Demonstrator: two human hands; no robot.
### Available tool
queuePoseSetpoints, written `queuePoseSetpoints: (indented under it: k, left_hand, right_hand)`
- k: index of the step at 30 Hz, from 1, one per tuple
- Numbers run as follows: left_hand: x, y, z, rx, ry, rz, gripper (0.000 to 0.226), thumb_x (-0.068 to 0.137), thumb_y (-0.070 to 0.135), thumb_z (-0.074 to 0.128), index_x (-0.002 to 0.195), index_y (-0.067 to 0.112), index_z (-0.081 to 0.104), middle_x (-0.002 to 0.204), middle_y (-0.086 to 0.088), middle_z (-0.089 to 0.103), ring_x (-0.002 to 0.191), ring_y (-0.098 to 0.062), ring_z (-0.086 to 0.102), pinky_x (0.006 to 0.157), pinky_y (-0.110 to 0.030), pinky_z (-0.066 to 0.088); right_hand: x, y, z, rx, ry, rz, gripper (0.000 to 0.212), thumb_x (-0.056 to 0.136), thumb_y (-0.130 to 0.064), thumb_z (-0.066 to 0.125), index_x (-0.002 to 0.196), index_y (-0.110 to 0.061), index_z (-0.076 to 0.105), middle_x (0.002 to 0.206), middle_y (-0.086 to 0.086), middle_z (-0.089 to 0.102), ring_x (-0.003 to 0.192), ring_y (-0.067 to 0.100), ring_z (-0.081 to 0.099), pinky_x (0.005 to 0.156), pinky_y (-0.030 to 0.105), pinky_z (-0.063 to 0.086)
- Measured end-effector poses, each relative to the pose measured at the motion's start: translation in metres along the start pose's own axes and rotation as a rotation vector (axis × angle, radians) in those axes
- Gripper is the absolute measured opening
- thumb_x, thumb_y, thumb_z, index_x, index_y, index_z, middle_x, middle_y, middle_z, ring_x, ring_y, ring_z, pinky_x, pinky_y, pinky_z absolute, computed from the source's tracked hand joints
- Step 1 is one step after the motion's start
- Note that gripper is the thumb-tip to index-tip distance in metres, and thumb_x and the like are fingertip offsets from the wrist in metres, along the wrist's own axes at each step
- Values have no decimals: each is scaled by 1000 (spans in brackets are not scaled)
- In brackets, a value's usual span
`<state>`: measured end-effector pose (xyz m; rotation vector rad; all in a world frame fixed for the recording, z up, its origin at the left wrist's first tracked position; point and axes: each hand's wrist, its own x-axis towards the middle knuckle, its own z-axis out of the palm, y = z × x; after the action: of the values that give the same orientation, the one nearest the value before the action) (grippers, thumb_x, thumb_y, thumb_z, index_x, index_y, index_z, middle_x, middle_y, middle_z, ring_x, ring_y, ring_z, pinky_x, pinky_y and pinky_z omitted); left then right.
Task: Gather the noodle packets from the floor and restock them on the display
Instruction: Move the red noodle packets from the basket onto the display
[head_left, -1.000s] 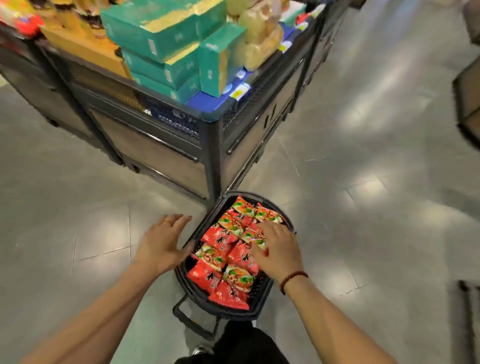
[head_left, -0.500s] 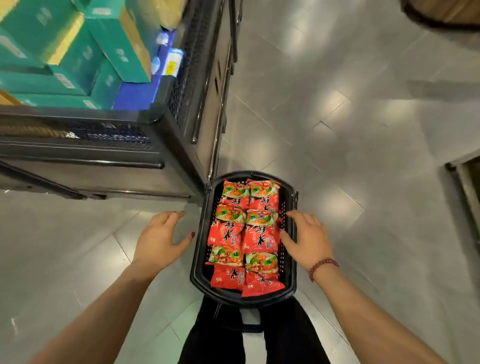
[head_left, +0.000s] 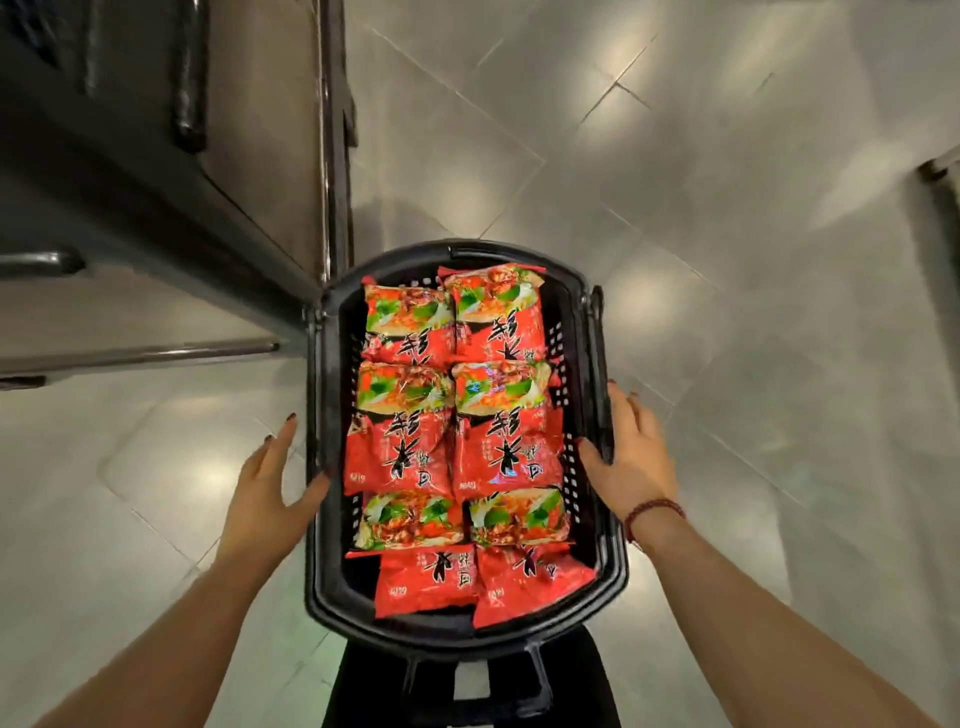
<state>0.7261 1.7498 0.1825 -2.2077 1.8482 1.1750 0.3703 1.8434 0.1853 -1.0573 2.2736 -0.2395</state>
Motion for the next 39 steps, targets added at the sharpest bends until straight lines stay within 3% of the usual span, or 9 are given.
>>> queuePoseSetpoints:
  k: [3, 8, 12, 16, 23, 27, 31, 36, 39]
  left_hand:
    - [20, -6, 30, -78, -19, -39, 81, 91, 40, 62, 151, 47, 8, 152, -6, 38, 136, -29, 39, 107, -52, 39]
    - [32, 3, 61, -180, 63, -141, 78, 95, 40, 54, 150, 49, 0, 148, -8, 45, 126, -36, 51, 101, -50, 43]
    - [31, 4, 63, -115, 124, -164, 78, 95, 40, 54, 150, 51, 0, 142, -13, 51, 116, -40, 57, 96, -48, 46]
    - [31, 10, 60, -74, 113, -195, 76, 95, 44, 52, 148, 55, -2, 134, -17, 57, 91, -36, 63, 80, -42, 51]
    - [21, 28, 57, -195, 128, -170, 76, 95, 34, 58, 151, 49, 10, 138, -10, 55, 117, -33, 58, 95, -40, 47]
    - [19, 48, 52, -245, 107, -137, 73, 94, 30, 61, 148, 52, 18, 136, -5, 56, 114, -25, 58, 96, -38, 47]
    - [12, 86, 45, -282, 109, -127, 73, 92, 28, 63, 145, 54, 20, 137, -4, 56, 115, -22, 57, 98, -38, 46]
    - [16, 159, 19, -305, 141, -55, 72, 92, 28, 63, 148, 48, 22, 137, -7, 56, 117, -27, 57, 97, -40, 46]
    - [35, 205, -4, -332, 173, 5, 71, 92, 30, 64, 146, 51, 23, 132, -8, 59, 109, -21, 59, 94, -37, 47]
  right_hand:
    - [25, 23, 31, 58, 34, 41, 81, 89, -36, 60, 151, -42, 8, 153, 14, 27, 137, 33, 35, 102, 46, 43]
    - [43, 35, 59, 127, 94, -35, 86, 91, -31, 56, 148, -46, -6, 136, 10, 50, 109, 35, 57, 85, 40, 48]
    - [40, 36, 60, 55, 115, -55, 77, 94, -33, 52, 143, -53, -4, 116, 10, 59, 93, 34, 62, 74, 37, 49]
    - [41, 36, 60, 96, 109, -66, 80, 93, -33, 52, 144, -53, -6, 91, 9, 65, 72, 27, 61, 65, 34, 51]
    - [45, 37, 46, 185, 61, -24, 81, 93, -25, 56, 141, -57, -1, 87, 4, 66, 71, 24, 58, 65, 31, 48]
    - [48, 46, 23, 208, 94, -17, 83, 91, -24, 58, 140, -62, 3, 78, 3, 64, 64, 27, 59, 59, 34, 48]
    - [54, 52, -19, 237, 98, -11, 80, 91, -23, 59, 140, -61, 9, 61, -6, 56, 50, 15, 49, 51, 30, 43]
    - [83, 38, -91, 287, 179, -53, 80, 89, -21, 63, 137, -65, 16, 80, -3, 64, 49, 11, 44, 58, 38, 55]
    - [117, 18, -138, 304, 217, -46, 82, 88, -22, 63, 130, -74, 14, 57, 0, 58, 38, 9, 37, 50, 33, 50]
